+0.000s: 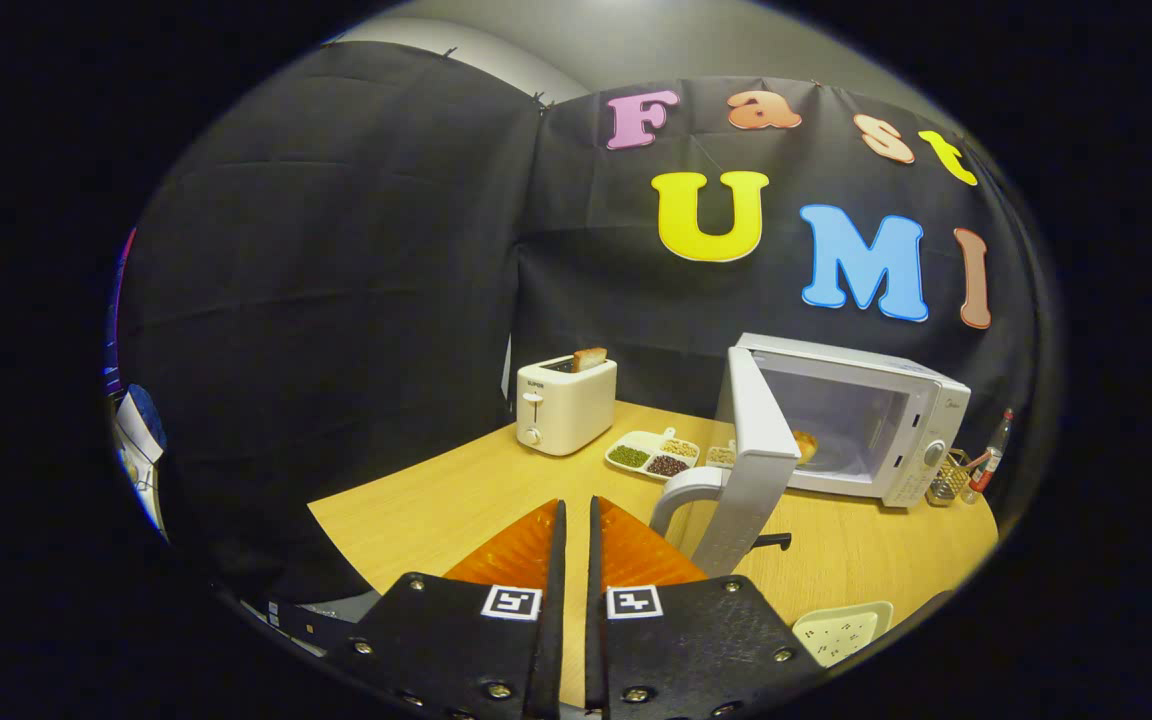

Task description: Open the microwave, put the food inside, and close the microwave door.

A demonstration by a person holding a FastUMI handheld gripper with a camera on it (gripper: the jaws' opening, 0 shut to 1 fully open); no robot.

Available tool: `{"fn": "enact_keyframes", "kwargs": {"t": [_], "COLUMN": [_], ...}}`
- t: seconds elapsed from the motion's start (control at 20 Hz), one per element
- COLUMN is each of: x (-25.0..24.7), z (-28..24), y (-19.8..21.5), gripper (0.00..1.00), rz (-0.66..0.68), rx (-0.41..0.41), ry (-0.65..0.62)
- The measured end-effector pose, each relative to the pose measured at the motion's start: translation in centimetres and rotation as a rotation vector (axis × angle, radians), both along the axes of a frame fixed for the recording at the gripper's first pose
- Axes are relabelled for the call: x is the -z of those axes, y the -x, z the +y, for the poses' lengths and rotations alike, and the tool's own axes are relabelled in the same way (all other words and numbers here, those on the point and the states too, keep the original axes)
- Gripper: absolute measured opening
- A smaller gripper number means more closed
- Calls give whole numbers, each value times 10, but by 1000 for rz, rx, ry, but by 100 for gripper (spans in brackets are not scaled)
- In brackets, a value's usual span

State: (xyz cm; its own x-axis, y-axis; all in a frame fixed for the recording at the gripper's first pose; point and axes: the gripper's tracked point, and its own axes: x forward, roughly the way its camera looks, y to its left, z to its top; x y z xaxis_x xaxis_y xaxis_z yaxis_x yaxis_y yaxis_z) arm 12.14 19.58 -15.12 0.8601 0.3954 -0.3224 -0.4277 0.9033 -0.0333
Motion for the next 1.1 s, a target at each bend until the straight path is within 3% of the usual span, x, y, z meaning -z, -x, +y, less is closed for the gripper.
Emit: {"fn": "enact_keyframes", "kwargs": {"t": [0.5,0.8,1.1], "x": [0,6,9], "z": [-26,-85,-150], "y": [-27,-32,-63], "gripper": [10,10,10], "rz": [49,69,85], "rx": [83,238,389], "ry": [-63,-67,-83]}}
